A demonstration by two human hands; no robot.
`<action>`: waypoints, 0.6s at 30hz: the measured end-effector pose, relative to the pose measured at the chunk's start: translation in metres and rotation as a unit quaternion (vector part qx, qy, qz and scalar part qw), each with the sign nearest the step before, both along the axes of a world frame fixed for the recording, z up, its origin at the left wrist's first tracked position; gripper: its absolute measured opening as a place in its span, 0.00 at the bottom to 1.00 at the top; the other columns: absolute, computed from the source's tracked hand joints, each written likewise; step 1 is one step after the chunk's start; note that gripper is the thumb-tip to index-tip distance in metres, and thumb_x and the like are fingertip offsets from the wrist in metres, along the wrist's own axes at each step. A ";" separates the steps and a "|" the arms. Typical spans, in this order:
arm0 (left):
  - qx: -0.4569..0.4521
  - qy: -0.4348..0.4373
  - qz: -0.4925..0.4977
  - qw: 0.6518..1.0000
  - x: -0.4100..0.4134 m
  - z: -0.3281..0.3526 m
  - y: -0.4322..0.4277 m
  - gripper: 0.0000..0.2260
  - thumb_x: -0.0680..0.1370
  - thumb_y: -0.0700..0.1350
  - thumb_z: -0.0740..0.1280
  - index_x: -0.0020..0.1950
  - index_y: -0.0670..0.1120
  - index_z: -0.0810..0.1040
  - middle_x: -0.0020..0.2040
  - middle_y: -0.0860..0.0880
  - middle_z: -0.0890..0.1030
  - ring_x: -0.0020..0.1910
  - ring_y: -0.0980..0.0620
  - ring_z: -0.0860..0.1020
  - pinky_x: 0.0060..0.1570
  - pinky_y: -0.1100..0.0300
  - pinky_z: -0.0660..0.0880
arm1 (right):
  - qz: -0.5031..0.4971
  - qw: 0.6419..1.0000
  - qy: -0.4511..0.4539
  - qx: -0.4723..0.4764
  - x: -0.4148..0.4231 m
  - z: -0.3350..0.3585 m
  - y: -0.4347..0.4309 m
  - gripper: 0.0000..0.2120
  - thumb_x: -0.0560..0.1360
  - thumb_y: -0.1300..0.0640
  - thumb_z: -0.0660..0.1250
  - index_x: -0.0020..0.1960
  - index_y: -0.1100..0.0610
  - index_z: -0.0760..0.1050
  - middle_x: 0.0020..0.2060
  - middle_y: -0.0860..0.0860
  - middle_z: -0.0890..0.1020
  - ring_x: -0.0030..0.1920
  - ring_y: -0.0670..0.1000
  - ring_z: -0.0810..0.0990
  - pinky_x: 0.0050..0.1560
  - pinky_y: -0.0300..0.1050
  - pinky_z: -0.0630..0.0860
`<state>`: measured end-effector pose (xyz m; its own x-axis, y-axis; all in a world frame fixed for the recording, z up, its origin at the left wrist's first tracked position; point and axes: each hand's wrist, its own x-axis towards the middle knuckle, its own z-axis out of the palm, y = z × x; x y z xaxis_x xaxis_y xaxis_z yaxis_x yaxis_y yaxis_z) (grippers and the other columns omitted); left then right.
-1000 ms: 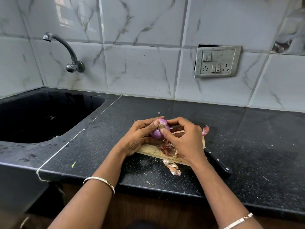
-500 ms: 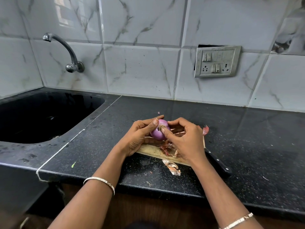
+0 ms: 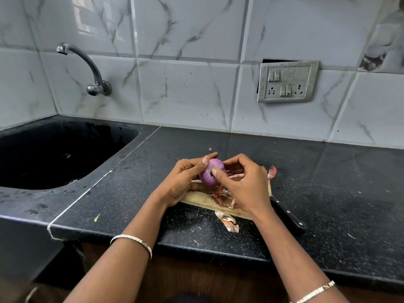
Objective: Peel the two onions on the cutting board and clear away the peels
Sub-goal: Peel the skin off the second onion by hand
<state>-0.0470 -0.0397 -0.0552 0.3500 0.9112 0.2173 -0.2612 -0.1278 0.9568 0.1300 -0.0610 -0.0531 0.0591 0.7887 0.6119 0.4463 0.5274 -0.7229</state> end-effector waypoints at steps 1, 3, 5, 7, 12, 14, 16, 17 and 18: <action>0.000 0.002 0.001 1.000 0.000 0.000 0.000 0.17 0.80 0.51 0.65 0.65 0.47 0.81 0.59 0.42 0.85 0.56 0.47 0.84 0.49 0.52 0.84 | -0.003 1.000 -0.006 -0.003 0.000 -0.001 0.001 0.12 0.69 0.53 0.80 0.46 0.54 0.80 0.38 0.45 0.85 0.40 0.44 0.83 0.41 0.36 0.79; 0.001 0.006 0.004 1.000 0.000 -0.001 0.001 0.17 0.79 0.50 0.65 0.65 0.45 0.81 0.60 0.43 0.85 0.56 0.48 0.84 0.48 0.52 0.83 | -0.001 1.000 -0.012 -0.012 -0.001 -0.002 0.003 0.12 0.69 0.55 0.80 0.46 0.53 0.79 0.39 0.46 0.84 0.41 0.44 0.83 0.42 0.40 0.81; 0.009 0.008 0.005 1.000 0.000 -0.002 0.002 0.16 0.79 0.49 0.66 0.62 0.42 0.83 0.64 0.49 0.83 0.58 0.48 0.83 0.48 0.52 0.83 | 0.003 1.000 -0.010 -0.018 -0.002 -0.003 0.004 0.11 0.69 0.57 0.78 0.47 0.53 0.79 0.39 0.46 0.84 0.41 0.45 0.83 0.42 0.42 0.82; 0.019 0.010 0.002 1.000 0.000 -0.003 0.003 0.15 0.79 0.48 0.67 0.58 0.40 0.85 0.68 0.52 0.81 0.61 0.49 0.83 0.48 0.52 0.83 | 0.013 1.000 -0.006 -0.022 -0.002 -0.003 0.004 0.10 0.69 0.60 0.77 0.48 0.54 0.80 0.40 0.46 0.84 0.41 0.45 0.84 0.41 0.41 0.82; 0.025 0.014 0.006 1.000 0.000 -0.004 0.004 0.16 0.79 0.47 0.67 0.61 0.38 0.83 0.67 0.51 0.81 0.59 0.49 0.83 0.48 0.53 0.83 | 0.039 0.999 -0.012 -0.028 0.000 -0.005 0.005 0.13 0.70 0.58 0.77 0.52 0.53 0.80 0.45 0.45 0.85 0.45 0.43 0.84 0.44 0.39 0.82; 0.022 0.013 0.009 1.000 0.000 -0.004 0.004 0.16 0.79 0.47 0.67 0.62 0.39 0.82 0.65 0.50 0.82 0.58 0.49 0.84 0.48 0.53 0.83 | 0.049 0.998 -0.014 -0.034 0.001 -0.005 0.005 0.14 0.70 0.55 0.79 0.53 0.52 0.80 0.46 0.45 0.85 0.46 0.42 0.84 0.46 0.40 0.82; 0.014 0.004 0.007 1.000 -0.001 -0.005 0.005 0.17 0.79 0.48 0.67 0.63 0.40 0.82 0.64 0.47 0.83 0.57 0.48 0.84 0.49 0.52 0.84 | 0.061 0.997 -0.002 -0.041 0.002 -0.006 0.006 0.13 0.71 0.56 0.78 0.54 0.51 0.80 0.48 0.44 0.85 0.48 0.43 0.84 0.49 0.44 0.83; 0.010 -0.002 0.006 1.000 -0.001 -0.005 0.006 0.17 0.79 0.48 0.67 0.63 0.40 0.82 0.64 0.45 0.83 0.57 0.47 0.84 0.50 0.51 0.84 | 0.066 0.997 0.006 -0.042 0.003 -0.006 0.007 0.13 0.72 0.57 0.78 0.53 0.49 0.80 0.48 0.44 0.85 0.49 0.43 0.84 0.50 0.45 0.83; 0.007 -0.005 0.007 1.000 -0.002 -0.005 0.006 0.17 0.79 0.48 0.67 0.64 0.40 0.82 0.65 0.43 0.82 0.57 0.47 0.84 0.50 0.50 0.84 | 0.070 0.997 0.012 -0.045 0.003 -0.006 0.007 0.12 0.72 0.58 0.77 0.53 0.48 0.81 0.48 0.43 0.85 0.49 0.43 0.84 0.51 0.46 0.83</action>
